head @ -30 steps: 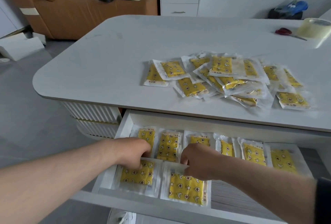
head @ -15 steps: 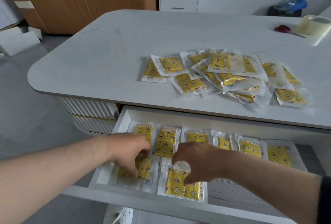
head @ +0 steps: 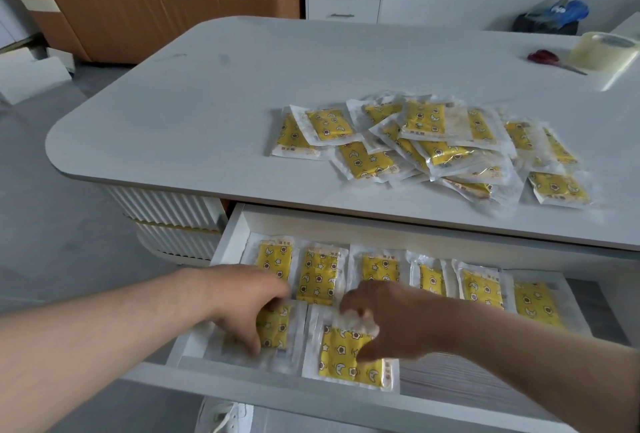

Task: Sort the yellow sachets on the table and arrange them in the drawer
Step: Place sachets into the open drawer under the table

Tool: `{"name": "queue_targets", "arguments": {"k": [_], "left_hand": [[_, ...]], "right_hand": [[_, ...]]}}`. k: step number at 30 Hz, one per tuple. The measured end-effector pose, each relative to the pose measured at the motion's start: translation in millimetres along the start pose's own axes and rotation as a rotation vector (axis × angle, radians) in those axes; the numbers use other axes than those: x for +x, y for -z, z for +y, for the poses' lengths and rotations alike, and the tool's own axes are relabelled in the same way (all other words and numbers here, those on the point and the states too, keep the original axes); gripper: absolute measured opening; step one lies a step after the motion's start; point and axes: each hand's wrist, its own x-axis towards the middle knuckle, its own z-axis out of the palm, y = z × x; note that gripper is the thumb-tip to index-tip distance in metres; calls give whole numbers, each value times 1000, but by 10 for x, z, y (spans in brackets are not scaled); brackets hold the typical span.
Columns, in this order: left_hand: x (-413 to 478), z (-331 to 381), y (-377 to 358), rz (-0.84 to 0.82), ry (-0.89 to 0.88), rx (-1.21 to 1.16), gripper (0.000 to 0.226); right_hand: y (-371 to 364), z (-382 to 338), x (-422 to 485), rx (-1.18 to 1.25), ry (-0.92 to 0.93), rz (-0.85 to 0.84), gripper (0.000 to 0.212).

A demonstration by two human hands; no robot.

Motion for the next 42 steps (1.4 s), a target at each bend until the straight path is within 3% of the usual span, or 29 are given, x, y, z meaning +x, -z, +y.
{"name": "queue_targets", "arguments": {"k": [2,5,8,12,17,20,23,26,29,36,39,42], "left_hand": [[-5,-18,46,-10,35,-79,42],[-12,-40,83,-12,49,-51,34],[-32,-31,72,-17,46,19,28],[-56,-38,45,24,46,61,27],[-50,-44,34,66,48,37,38],[-30,-50,30,70,62,1,35],[-15,-41,18,69,72,-14,36],[-15,-24,25,58,74,-2,40],[-13,-26,46,37,60,0,41],[22,-46,6,52,58,-69,35],[31,-37,27,111,37,-78,35],[13,-18,51,158,-39,33,47]], "right_hand": [[110,85,-130,177,-235,-56,40],[152,253,-259,604,-592,-280,33],[54,302,-265,846,-642,-353,41],[-30,254,-175,897,-573,-347,43],[47,180,-151,816,-501,-322,30],[154,99,-150,607,-447,-312,21],[168,-1,-47,293,-271,-14,10],[25,-89,108,23,-102,189,31],[-114,-135,204,-31,-86,107,46],[-183,-51,238,-42,-53,95,39],[-192,-30,223,-236,21,158,47],[-222,-35,192,-443,196,184,67]]}}
